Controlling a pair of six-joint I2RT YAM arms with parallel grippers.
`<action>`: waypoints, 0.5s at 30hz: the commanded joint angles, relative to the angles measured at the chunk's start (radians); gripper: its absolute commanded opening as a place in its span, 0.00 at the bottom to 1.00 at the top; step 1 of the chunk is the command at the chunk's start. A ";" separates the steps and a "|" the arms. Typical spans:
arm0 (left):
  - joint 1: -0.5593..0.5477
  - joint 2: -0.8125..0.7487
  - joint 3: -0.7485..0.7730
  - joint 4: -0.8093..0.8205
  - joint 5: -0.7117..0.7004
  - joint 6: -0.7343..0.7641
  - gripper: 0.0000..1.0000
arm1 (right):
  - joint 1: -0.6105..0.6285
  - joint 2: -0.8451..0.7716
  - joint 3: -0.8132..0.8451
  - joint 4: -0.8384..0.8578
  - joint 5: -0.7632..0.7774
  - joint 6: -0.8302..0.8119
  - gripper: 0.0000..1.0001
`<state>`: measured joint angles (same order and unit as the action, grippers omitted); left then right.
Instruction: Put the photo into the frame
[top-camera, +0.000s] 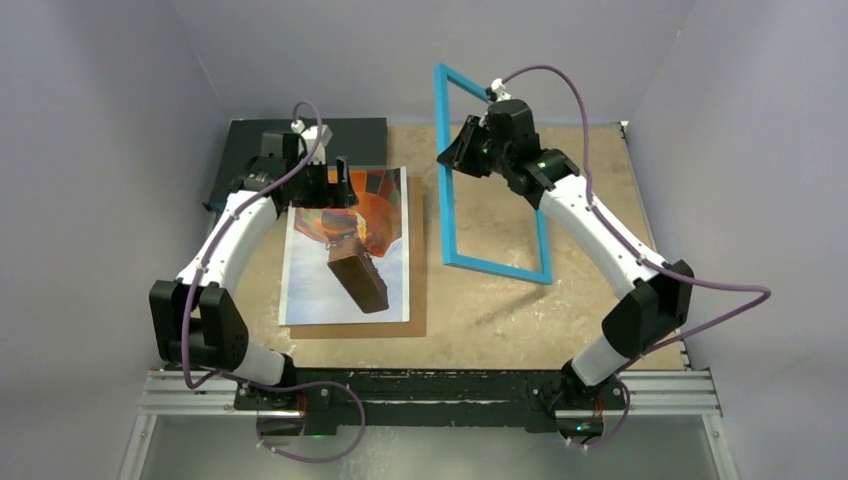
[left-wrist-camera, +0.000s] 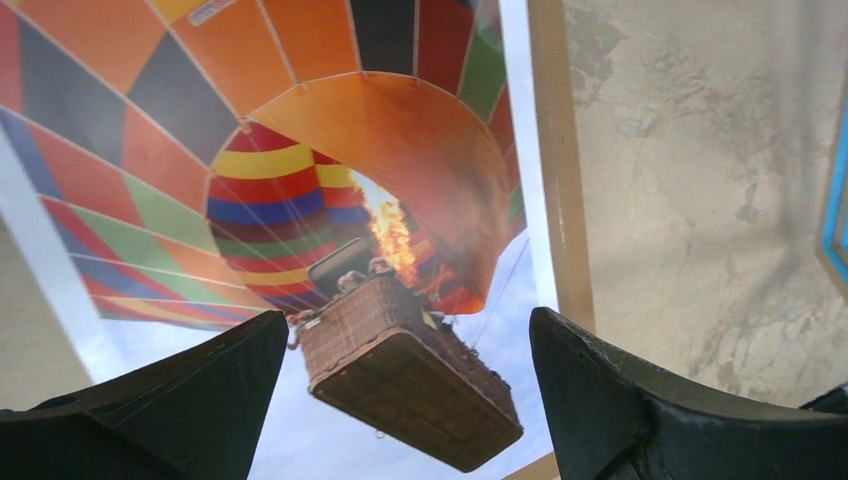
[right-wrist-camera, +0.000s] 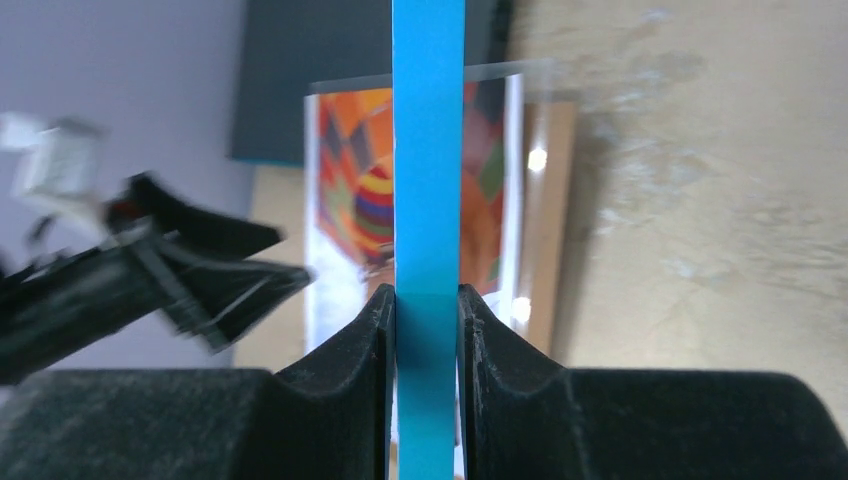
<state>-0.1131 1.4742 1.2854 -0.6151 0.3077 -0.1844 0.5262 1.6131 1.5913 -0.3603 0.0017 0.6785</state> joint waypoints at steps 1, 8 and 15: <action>-0.048 -0.001 -0.016 0.127 0.060 -0.091 0.89 | -0.052 -0.092 0.053 0.036 -0.220 0.080 0.00; -0.156 0.043 -0.005 0.188 0.042 -0.145 0.89 | -0.142 -0.139 -0.003 0.207 -0.506 0.267 0.00; -0.280 0.098 -0.027 0.311 0.032 -0.170 0.92 | -0.177 -0.192 -0.089 0.477 -0.680 0.501 0.00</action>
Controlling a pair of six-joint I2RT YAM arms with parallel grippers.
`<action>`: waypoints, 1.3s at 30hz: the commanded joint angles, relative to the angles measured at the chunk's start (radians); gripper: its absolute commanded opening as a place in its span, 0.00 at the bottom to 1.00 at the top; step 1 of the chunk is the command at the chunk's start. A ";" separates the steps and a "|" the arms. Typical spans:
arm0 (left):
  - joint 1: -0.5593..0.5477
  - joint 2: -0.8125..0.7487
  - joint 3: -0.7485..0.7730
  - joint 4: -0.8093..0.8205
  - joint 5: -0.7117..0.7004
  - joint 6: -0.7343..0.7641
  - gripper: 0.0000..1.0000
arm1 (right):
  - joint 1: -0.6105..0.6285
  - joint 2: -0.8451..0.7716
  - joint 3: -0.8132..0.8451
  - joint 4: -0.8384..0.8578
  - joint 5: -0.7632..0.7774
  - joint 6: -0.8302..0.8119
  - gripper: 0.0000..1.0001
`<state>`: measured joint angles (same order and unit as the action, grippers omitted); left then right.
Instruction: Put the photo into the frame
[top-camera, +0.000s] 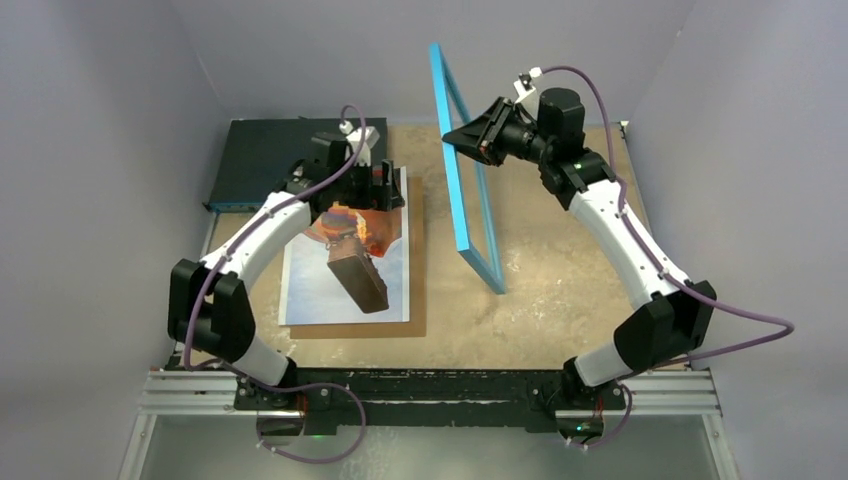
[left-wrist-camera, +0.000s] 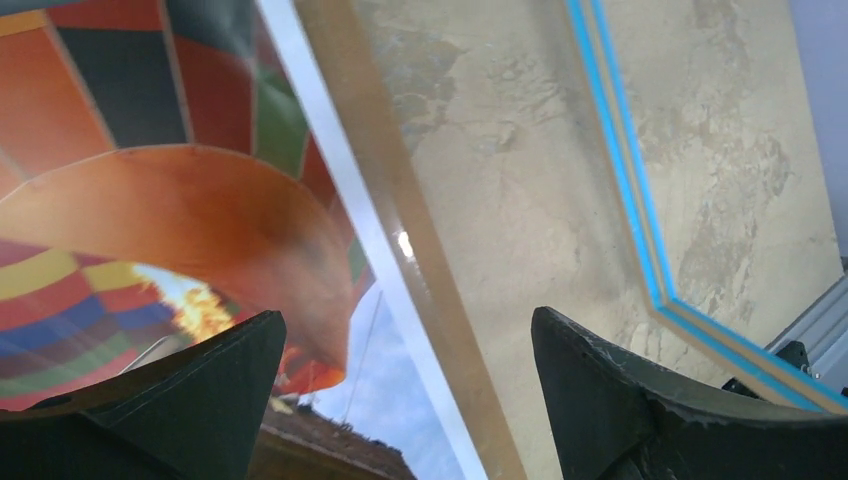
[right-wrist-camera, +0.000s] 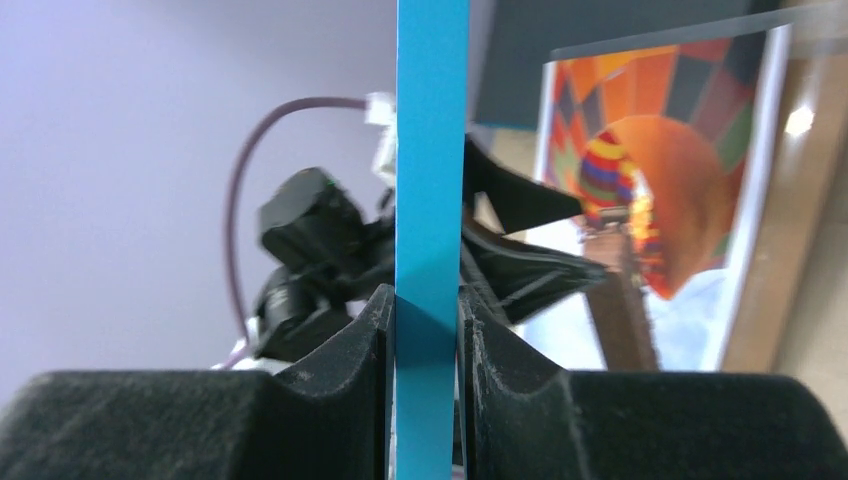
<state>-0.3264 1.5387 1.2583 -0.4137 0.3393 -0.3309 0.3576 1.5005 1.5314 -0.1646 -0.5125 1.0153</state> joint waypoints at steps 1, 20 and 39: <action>-0.091 0.052 0.012 0.111 -0.018 -0.008 0.93 | -0.012 -0.090 -0.057 0.327 -0.175 0.202 0.00; -0.377 0.319 0.169 0.162 -0.335 0.216 0.94 | -0.100 -0.219 -0.598 0.914 -0.189 0.597 0.00; -0.520 0.541 0.195 0.196 -0.692 0.379 0.85 | -0.284 -0.299 -0.709 0.774 -0.271 0.491 0.31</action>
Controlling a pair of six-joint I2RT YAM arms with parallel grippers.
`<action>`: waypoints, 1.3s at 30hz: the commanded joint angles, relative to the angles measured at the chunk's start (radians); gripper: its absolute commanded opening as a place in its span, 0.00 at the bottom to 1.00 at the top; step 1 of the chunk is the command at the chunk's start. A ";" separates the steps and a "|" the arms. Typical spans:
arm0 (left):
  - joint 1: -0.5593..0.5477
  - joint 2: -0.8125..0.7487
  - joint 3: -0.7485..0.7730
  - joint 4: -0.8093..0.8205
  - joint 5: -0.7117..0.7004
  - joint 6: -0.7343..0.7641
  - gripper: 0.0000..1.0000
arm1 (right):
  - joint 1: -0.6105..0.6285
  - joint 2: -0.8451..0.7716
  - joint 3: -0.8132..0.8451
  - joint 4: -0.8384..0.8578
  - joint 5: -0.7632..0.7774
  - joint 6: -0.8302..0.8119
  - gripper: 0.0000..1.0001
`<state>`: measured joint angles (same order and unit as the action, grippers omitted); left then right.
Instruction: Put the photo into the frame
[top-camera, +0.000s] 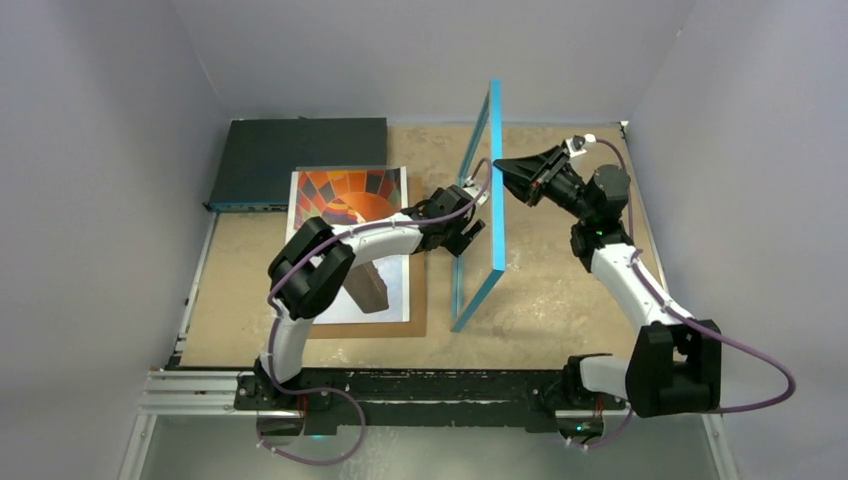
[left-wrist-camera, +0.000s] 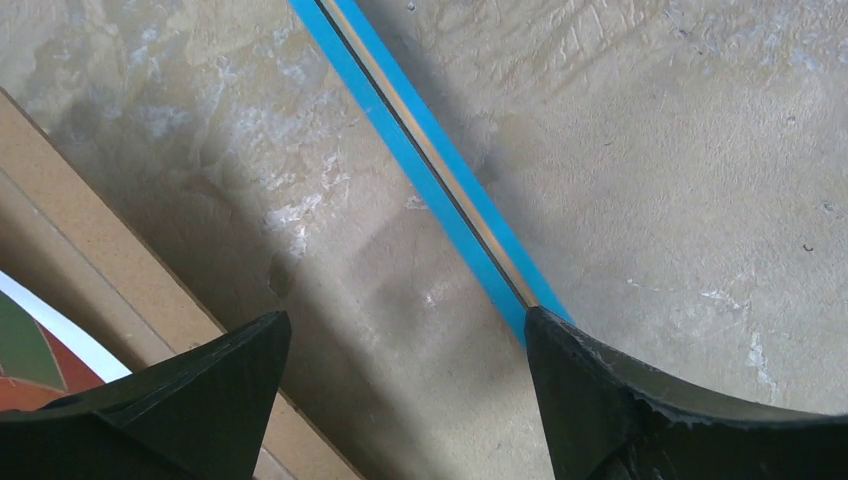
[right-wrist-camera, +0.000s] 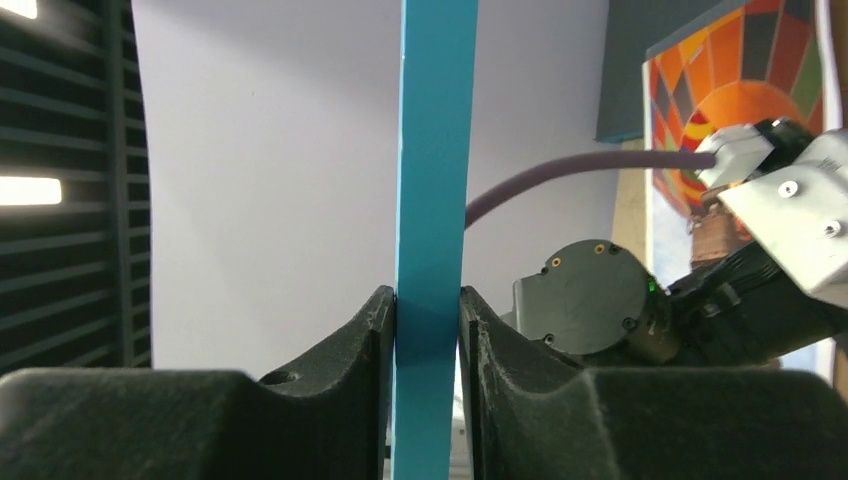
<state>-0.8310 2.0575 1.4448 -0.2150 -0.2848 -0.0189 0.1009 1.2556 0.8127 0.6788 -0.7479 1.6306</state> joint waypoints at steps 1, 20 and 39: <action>-0.015 0.023 0.002 0.003 -0.067 0.067 0.85 | -0.035 -0.059 0.021 -0.114 -0.031 -0.155 0.36; 0.005 -0.029 -0.070 -0.004 -0.004 -0.030 0.84 | -0.184 -0.042 0.483 -1.146 0.326 -0.920 0.59; 0.043 -0.063 -0.097 -0.013 0.088 -0.038 0.82 | -0.185 0.005 0.369 -1.182 0.580 -1.087 0.08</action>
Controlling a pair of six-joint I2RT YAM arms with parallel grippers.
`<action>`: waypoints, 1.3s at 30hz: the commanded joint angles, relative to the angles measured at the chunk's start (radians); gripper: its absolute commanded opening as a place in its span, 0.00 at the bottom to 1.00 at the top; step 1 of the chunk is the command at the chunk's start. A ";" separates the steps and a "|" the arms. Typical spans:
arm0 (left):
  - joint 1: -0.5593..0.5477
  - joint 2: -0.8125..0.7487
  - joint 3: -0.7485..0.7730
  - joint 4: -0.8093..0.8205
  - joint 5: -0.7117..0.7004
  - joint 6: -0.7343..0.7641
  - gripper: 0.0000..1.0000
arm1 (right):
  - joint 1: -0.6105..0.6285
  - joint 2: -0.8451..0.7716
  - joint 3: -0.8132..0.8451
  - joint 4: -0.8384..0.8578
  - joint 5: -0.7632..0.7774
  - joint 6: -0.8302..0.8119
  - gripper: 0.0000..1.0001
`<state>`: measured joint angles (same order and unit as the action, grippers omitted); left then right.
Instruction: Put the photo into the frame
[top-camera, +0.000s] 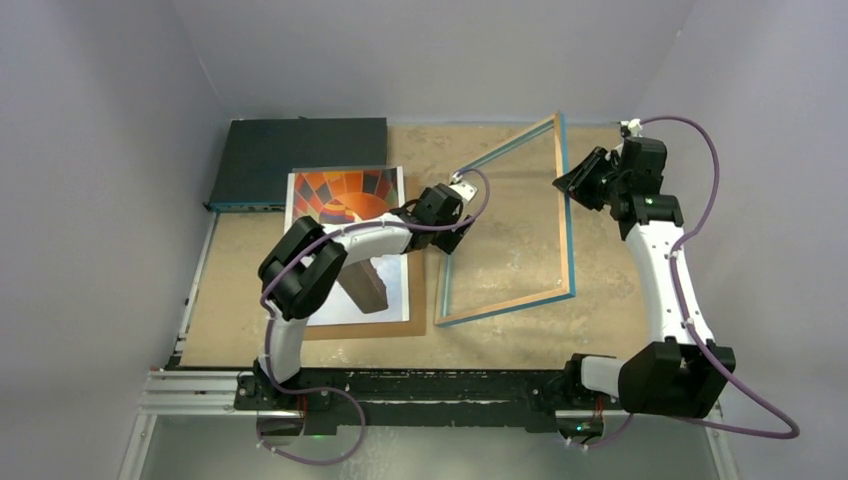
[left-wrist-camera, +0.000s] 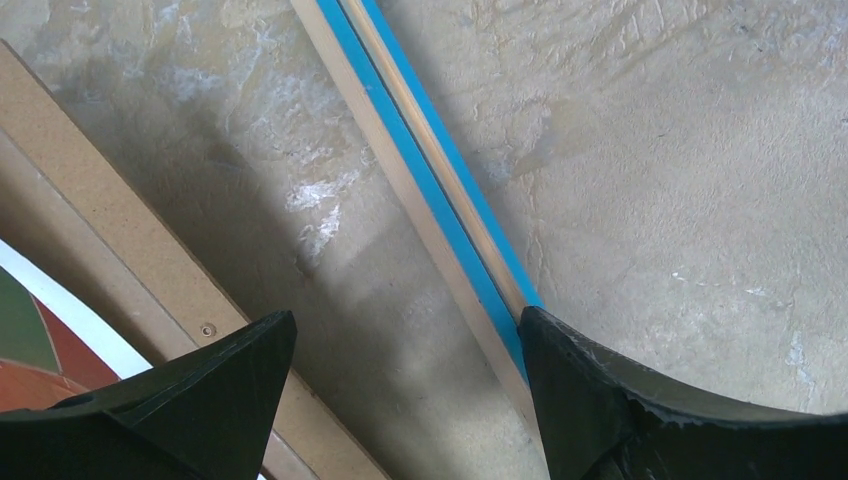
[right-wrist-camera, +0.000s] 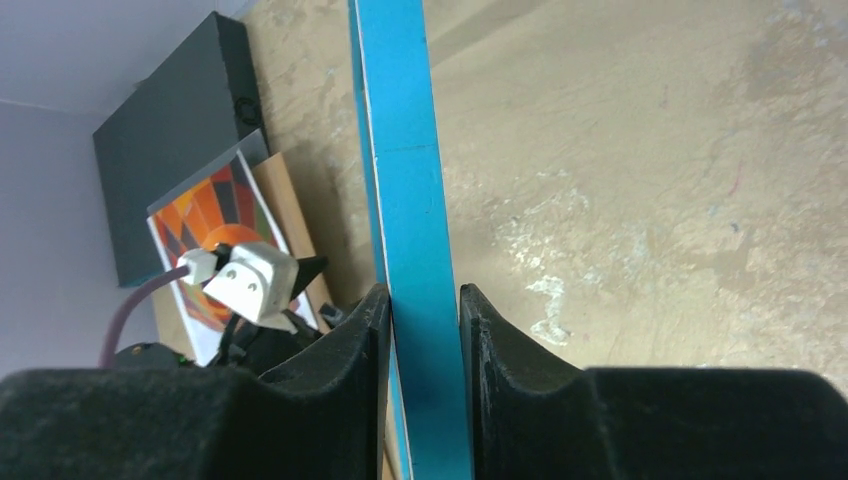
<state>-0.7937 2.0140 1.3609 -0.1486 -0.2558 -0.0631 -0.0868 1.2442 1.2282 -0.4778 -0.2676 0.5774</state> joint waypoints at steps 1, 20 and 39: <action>0.013 -0.027 -0.001 -0.090 0.076 0.002 0.82 | 0.002 0.019 -0.055 -0.016 0.134 -0.042 0.06; 0.199 -0.245 0.190 -0.322 0.342 0.036 0.86 | 0.077 0.117 -0.166 0.199 0.354 -0.417 0.00; 0.276 -0.330 0.089 -0.327 0.288 0.059 0.84 | 0.315 0.470 -0.052 0.255 0.962 -0.657 0.00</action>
<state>-0.5354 1.7485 1.4651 -0.4885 0.0460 -0.0139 0.1978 1.6833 1.1225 -0.2878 0.5312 -0.0154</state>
